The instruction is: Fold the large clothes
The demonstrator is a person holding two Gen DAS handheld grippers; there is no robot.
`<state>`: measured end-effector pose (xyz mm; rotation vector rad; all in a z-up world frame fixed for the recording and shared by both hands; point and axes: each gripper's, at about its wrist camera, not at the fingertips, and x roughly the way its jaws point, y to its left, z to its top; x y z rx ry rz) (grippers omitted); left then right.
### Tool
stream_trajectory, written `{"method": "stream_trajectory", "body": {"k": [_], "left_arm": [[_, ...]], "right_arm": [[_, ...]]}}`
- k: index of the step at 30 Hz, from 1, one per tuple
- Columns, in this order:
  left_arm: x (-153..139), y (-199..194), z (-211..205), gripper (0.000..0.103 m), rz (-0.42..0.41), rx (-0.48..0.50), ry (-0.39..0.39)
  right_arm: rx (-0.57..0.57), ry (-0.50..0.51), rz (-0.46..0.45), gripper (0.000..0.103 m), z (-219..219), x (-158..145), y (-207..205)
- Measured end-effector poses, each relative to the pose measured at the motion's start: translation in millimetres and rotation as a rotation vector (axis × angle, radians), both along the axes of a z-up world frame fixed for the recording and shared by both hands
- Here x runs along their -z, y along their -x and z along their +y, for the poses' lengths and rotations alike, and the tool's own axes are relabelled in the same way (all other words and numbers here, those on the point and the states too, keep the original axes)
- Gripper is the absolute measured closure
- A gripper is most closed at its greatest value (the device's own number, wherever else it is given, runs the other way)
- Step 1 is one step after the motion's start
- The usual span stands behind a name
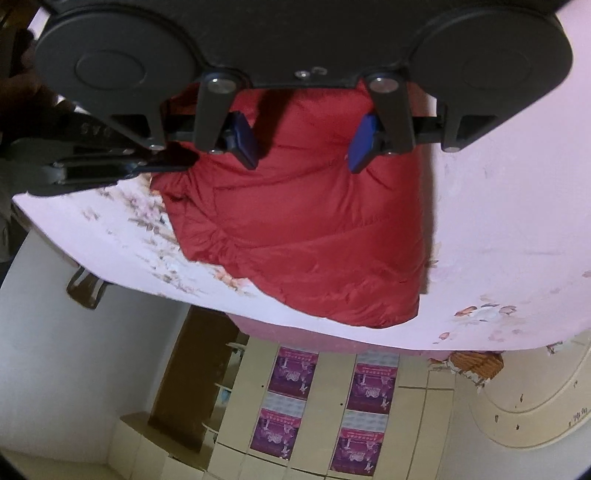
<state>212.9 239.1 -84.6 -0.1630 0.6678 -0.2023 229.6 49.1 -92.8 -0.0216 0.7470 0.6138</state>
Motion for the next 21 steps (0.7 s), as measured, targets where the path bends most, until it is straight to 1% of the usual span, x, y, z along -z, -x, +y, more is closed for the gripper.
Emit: {"method": "stream_trajectory", "body": {"k": [5, 10, 14, 16, 21], "left_arm": [[4, 11, 2, 0.052, 0.002, -0.017, -0.010], [5, 15, 2, 0.052, 0.006, -0.032, -0.041], [5, 22, 3, 0.052, 0.032, -0.061, -0.080], [-4, 32, 7, 0.052, 0.052, -0.094, -0.079], [-42, 71, 0, 0.052, -0.031, -0.116, -0.052]], "right_arm": [[0.012, 0.018, 0.011, 0.101, -9, 10, 8], [0.031, 0.036, 0.028, 0.101, -16, 16, 16], [0.034, 0.060, 0.052, 0.101, -23, 17, 20], [0.046, 0.078, 0.050, 0.101, -27, 9, 25], [0.071, 0.008, -0.038, 0.101, -48, -34, 59]]}}
